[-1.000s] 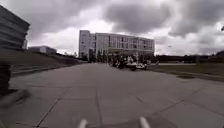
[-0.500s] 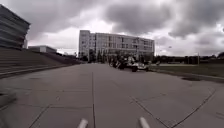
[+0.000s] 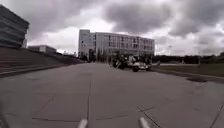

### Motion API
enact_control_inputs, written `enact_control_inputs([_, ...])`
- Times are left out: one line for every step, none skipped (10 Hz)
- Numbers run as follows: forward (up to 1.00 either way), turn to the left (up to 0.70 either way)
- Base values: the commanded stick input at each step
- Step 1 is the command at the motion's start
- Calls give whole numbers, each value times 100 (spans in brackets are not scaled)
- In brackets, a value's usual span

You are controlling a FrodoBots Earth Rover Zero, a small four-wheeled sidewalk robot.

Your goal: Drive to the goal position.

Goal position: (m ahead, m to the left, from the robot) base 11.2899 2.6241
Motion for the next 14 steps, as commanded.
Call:
enact_control_inputs([70,8])
enact_control_inputs([70,27])
enact_control_inputs([70,35])
enact_control_inputs([70,35])
enact_control_inputs([70,35])
enact_control_inputs([70,31])
enact_control_inputs([70,16])
enact_control_inputs([70,0])
enact_control_inputs([70,0])
enact_control_inputs([70,0])
enact_control_inputs([1,0])
enact_control_inputs([58,0])
enact_control_inputs([70,0])
enact_control_inputs([70,0])
